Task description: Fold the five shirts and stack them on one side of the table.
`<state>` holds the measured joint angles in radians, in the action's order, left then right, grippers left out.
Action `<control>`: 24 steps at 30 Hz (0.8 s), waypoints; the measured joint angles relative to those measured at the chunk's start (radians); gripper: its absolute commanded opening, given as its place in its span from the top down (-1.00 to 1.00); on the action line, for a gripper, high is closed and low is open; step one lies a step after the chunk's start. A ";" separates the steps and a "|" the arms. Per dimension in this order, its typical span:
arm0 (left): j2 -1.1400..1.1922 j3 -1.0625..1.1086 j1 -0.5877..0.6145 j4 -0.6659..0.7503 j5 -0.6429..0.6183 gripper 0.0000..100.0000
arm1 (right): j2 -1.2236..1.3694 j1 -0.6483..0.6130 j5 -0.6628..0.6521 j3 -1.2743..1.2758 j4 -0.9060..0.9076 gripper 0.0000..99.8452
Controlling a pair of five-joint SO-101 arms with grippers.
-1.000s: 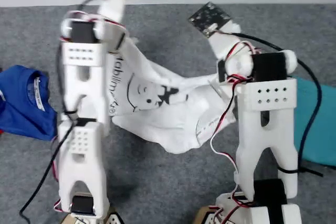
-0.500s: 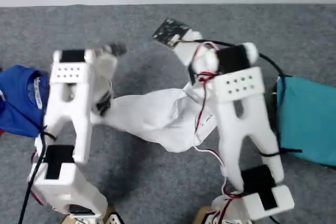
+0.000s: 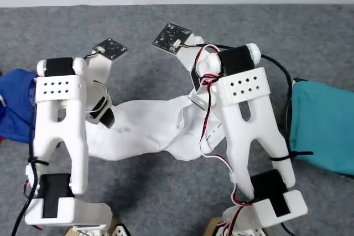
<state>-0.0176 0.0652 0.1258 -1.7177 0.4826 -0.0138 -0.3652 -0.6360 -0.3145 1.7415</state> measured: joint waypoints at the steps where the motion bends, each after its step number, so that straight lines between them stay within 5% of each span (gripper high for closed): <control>1: 0.000 0.000 -0.005 0.012 0.003 0.61 | 0.000 -0.002 0.000 0.000 0.000 0.98; 24: 0.368 -0.006 0.012 0.064 0.089 0.61 | 0.000 0.002 0.000 0.000 0.000 0.98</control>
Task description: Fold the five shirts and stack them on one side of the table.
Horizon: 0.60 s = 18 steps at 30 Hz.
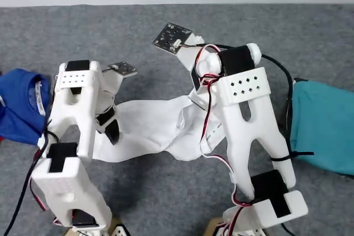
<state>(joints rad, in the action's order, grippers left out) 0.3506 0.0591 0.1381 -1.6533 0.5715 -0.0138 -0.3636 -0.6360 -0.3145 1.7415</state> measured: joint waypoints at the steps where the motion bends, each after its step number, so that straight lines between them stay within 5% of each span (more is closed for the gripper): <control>1: 0.015 0.000 0.006 0.011 0.000 0.61 | 0.000 -0.002 0.000 0.000 0.000 0.98; 9: 0.101 -0.002 0.026 0.049 0.000 0.62 | 0.000 0.000 0.000 0.000 0.000 0.98; 18: 0.109 -0.005 0.026 0.101 0.005 0.99 | 0.002 -0.002 0.000 0.000 0.000 0.98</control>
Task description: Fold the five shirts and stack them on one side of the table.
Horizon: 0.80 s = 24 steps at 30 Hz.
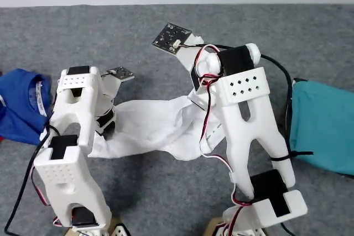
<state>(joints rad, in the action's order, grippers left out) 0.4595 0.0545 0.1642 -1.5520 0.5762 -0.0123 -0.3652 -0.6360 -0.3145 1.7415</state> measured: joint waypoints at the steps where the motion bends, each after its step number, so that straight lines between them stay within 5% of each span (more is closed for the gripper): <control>1: 0.000 0.000 0.000 0.000 0.000 0.99 | 0.000 0.000 0.000 0.000 0.000 0.98; 12: -0.164 -0.146 0.000 -0.158 0.005 0.99 | 0.000 0.100 0.000 0.000 0.000 0.98; 19: -0.203 -0.152 0.000 -0.172 0.020 0.61 | 0.000 0.098 0.000 0.000 -0.003 0.98; 24: -0.130 -0.152 -0.002 -0.170 0.029 0.60 | 0.000 0.097 0.000 0.000 -0.003 0.98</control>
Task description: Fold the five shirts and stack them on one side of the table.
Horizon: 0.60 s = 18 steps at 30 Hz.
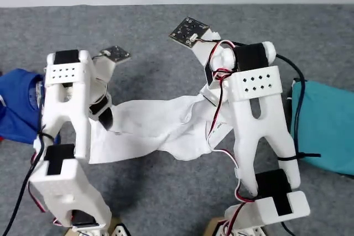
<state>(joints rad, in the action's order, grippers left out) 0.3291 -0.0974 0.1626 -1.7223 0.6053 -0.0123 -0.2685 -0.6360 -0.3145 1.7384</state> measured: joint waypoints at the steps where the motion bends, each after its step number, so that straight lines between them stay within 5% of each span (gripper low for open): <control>1: 0.020 0.000 -0.003 0.005 0.002 0.60 | 0.000 0.000 0.000 0.000 0.000 0.98; 18: 0.281 -0.009 -0.020 0.086 0.002 0.70 | 0.000 0.000 0.000 0.000 0.000 0.98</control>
<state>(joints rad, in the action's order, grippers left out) 0.6099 -0.1066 0.1427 -1.6364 0.6068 -0.0123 -0.2685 -0.6360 -0.3145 1.7384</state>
